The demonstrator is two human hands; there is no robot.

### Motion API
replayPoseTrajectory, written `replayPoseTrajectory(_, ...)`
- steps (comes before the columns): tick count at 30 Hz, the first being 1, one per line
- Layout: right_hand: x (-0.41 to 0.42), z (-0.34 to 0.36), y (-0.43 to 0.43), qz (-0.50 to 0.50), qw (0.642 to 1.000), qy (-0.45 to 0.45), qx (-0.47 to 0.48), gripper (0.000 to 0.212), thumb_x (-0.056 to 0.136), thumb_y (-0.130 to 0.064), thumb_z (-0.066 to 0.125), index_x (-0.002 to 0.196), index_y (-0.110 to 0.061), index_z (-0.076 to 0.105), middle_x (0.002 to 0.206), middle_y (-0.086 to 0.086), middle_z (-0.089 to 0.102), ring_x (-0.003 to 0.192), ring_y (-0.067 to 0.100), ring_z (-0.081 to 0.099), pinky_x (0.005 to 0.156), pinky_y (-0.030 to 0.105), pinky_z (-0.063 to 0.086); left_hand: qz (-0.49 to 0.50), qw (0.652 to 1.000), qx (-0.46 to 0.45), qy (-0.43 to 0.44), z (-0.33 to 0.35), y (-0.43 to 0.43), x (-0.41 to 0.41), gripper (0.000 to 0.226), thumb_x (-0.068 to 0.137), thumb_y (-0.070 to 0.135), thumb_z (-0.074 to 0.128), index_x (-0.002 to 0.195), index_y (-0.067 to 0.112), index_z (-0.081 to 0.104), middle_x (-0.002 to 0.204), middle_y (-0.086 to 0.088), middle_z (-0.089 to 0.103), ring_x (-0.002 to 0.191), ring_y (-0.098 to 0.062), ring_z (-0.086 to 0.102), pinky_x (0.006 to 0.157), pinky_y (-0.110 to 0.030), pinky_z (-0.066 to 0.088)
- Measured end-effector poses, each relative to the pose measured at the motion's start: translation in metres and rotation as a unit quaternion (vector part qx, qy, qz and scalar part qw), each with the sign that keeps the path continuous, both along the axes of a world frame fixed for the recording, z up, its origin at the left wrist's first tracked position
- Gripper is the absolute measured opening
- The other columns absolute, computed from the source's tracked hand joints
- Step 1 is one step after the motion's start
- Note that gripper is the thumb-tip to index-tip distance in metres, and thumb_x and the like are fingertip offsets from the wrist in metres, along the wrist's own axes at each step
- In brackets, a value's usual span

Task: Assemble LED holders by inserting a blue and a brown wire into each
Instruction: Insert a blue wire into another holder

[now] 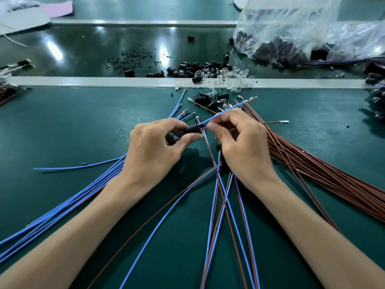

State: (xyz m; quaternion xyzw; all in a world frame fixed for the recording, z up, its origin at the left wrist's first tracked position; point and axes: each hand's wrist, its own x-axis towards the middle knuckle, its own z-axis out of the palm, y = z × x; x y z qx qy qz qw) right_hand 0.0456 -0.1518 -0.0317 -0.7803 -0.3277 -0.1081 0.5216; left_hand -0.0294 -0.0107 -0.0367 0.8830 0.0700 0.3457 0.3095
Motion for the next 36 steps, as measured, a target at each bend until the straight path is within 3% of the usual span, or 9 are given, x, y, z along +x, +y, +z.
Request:
replayPoseTrajectory(4, 0.0003, -0.0013, 0.0003, -0.004, 1.0, 0.0, -0.009, 0.004, 0.084, 0.002, 0.065, 0.085, 0.001, 0.069, 0.084, -0.003, 0.058, 0.069, 0.003, 0.049, 0.072, 0.006, 0.037, -0.03, 0.999, 0.012, -0.004, 0.0004, -0.001, -0.0006, 0.028, 0.075, 0.037, 0.072, 0.081, 0.01, 0.073, 0.067, 0.013, 0.059, 0.055, 0.002, 0.049, 0.057, -0.008, 0.038)
replayPoseTrajectory(9, -0.0015, -0.0021, 0.0023, -0.002, 0.999, -0.034, -0.024, 0.003, 0.083, 0.004, 0.065, 0.083, 0.004, 0.068, 0.082, 0.002, 0.06, 0.076, 0.009, 0.05, 0.075, 0.003, 0.034, -0.048, 0.998, 0.031, -0.007, 0.0025, -0.0021, -0.0013, 0.03, 0.078, 0.036, 0.07, 0.08, 0.006, 0.073, 0.066, -0.001, 0.066, 0.054, -0.014, 0.049, 0.056, -0.026, 0.043)
replayPoseTrajectory(14, -0.0031, -0.0025, 0.0029, 0.014, 0.998, -0.06, -0.022, 0.003, 0.081, 0.002, 0.067, 0.082, 0.002, 0.07, 0.083, 0.01, 0.067, 0.077, 0.006, 0.052, 0.076, 0.006, 0.036, -0.048, 0.998, 0.032, -0.004, 0.003, -0.0037, -0.0001, 0.03, 0.078, 0.034, 0.07, 0.077, 0.004, 0.072, 0.061, -0.005, 0.061, 0.052, -0.019, 0.047, 0.054, -0.036, 0.043)
replayPoseTrajectory(17, -0.0048, -0.0007, 0.0013, 0.016, 0.999, -0.029, -0.004, 0.006, 0.084, -0.006, 0.067, 0.084, -0.001, 0.07, 0.084, 0.004, 0.065, 0.08, 0.01, 0.056, 0.072, 0.011, 0.04, -0.046, 0.999, -0.002, -0.016, 0.0048, -0.0032, -0.0003, 0.027, 0.075, 0.032, 0.072, 0.079, 0.005, 0.073, 0.062, 0.004, 0.063, 0.057, -0.015, 0.05, 0.055, -0.025, 0.043)
replayPoseTrajectory(21, -0.004, 0.001, -0.0002, -0.004, 1.0, 0.001, 0.006, 0.006, 0.087, -0.006, 0.064, 0.083, -0.011, 0.062, 0.077, -0.005, 0.056, 0.067, 0.009, 0.054, 0.064, 0.012, 0.042, -0.037, 0.998, -0.046, -0.025, 0.0059, -0.0018, 0.0008, 0.034, 0.073, 0.04, 0.07, 0.08, 0.007, 0.073, 0.063, 0.026, 0.052, 0.052, 0.004, 0.047, 0.054, -0.007, 0.035)
replayPoseTrajectory(28, -0.0049, -0.0008, 0.0028, 0.02, 0.998, -0.054, -0.015, 0.005, 0.082, 0.001, 0.065, 0.084, 0.003, 0.069, 0.084, 0.002, 0.061, 0.081, 0.01, 0.054, 0.077, 0.007, 0.037, -0.046, 0.999, -0.014, -0.012, 0.0053, -0.0018, 0.0008, 0.026, 0.075, 0.029, 0.074, 0.082, 0.004, 0.072, 0.067, 0.008, 0.059, 0.061, -0.009, 0.048, 0.056, -0.011, 0.037)
replayPoseTrajectory(33, -0.0034, 0.0008, -0.0001, -0.011, 1.0, -0.004, 0.017, 0.005, 0.086, -0.008, 0.063, 0.085, -0.004, 0.067, 0.084, -0.002, 0.059, 0.073, 0.013, 0.057, 0.071, 0.02, 0.046, -0.035, 0.999, -0.023, -0.016, 0.0055, -0.0009, 0.0015, 0.032, 0.075, 0.038, 0.07, 0.082, 0.007, 0.073, 0.066, 0.015, 0.056, 0.06, -0.001, 0.05, 0.058, -0.005, 0.035)
replayPoseTrajectory(36, -0.0031, 0.0007, 0.0007, 0.002, 1.0, -0.011, 0.013, 0.003, 0.084, -0.002, 0.064, 0.083, -0.001, 0.067, 0.082, -0.003, 0.057, 0.069, 0.012, 0.055, 0.069, 0.017, 0.044, -0.036, 0.999, -0.008, -0.01, 0.0034, -0.0008, 0.0019, 0.028, 0.076, 0.035, 0.071, 0.082, 0.008, 0.072, 0.067, 0.014, 0.057, 0.063, -0.005, 0.052, 0.058, -0.008, 0.038)
